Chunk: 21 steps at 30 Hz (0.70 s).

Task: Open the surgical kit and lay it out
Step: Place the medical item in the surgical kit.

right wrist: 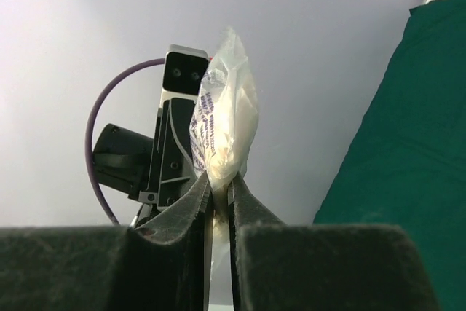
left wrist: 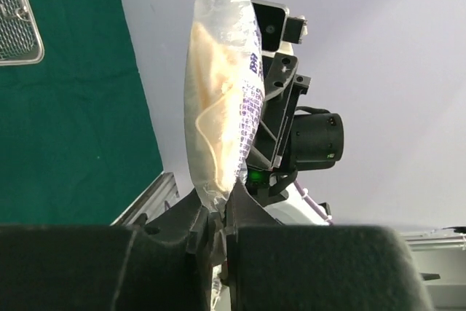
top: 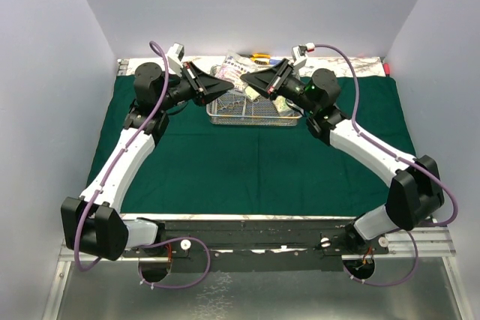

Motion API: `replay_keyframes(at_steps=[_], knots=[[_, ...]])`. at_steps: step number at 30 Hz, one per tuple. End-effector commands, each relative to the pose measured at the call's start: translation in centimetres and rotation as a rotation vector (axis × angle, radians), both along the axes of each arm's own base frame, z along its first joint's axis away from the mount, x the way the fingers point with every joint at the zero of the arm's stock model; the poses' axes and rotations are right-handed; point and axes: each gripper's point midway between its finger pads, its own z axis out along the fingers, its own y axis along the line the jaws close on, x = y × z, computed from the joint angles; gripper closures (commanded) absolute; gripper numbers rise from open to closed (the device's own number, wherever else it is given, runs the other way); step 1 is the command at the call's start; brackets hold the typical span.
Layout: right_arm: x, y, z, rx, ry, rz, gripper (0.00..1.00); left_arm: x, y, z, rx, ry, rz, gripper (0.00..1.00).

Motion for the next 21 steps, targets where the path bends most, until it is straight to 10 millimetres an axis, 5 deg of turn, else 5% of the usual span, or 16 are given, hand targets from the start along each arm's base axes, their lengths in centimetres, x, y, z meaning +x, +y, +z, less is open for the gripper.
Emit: replay_keyframes(at_steps=[1, 3, 5, 9, 13, 17, 21], knots=[[-0.2, 0.2, 0.6, -0.051, -0.038, 0.003, 0.89, -0.3, 0.6, 0.4, 0.026, -0.035, 0.033, 0.74], [0.0, -0.2, -0.3, -0.099, -0.030, -0.028, 0.89, -0.1, 1.2, -1.0, 0.095, -0.035, 0.064, 0.45], [0.2, -0.7, -1.7, -0.170, -0.029, -0.058, 0.89, 0.1, 2.7, -4.1, 0.227, 0.006, 0.123, 0.31], [0.3, -1.2, -7.4, -0.312, 0.046, -0.075, 0.89, -0.5, 8.0, -11.6, 0.528, 0.161, 0.293, 0.26], [-1.0, 0.4, -12.5, -0.408, 0.102, -0.027, 0.90, -2.3, 13.8, -15.8, 0.838, 0.272, 0.462, 0.23], [-3.1, 4.4, -16.9, -0.492, 0.155, 0.066, 0.90, -3.3, 18.3, -16.7, 1.034, 0.302, 0.611, 0.23], [-5.1, 8.9, -20.3, -0.550, 0.194, 0.184, 0.89, -3.9, 22.5, -14.8, 1.150, 0.291, 0.814, 0.23]])
